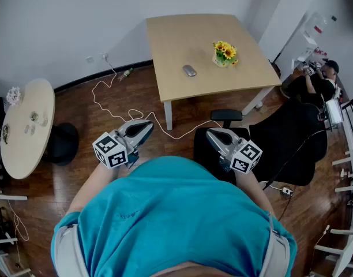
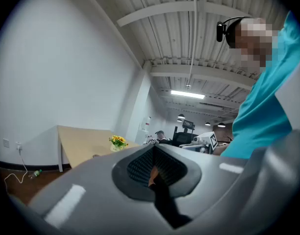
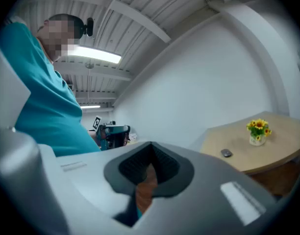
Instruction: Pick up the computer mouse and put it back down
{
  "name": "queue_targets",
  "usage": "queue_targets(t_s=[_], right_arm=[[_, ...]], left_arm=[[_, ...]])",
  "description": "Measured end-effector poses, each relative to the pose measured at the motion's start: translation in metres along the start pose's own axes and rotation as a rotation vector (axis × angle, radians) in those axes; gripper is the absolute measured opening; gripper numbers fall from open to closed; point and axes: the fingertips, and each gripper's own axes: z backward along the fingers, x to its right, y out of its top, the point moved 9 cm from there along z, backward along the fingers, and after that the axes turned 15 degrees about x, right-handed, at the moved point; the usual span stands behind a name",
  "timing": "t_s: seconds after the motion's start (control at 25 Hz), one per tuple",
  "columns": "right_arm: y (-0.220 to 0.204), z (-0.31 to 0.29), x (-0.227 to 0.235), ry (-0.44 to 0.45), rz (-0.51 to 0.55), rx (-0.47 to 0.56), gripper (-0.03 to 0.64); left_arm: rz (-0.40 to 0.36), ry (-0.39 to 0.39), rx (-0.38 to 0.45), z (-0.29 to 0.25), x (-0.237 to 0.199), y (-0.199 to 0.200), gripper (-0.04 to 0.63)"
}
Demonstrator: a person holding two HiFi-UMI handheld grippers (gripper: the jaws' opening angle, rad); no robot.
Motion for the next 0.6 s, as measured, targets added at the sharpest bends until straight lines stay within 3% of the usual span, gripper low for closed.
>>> queue_targets(t_s=[0.6], right_arm=[[-0.006, 0.04, 0.03, -0.029, -0.044, 0.005, 0.002]], left_arm=[[0.025, -0.025, -0.054, -0.04, 0.019, -0.026, 0.005]])
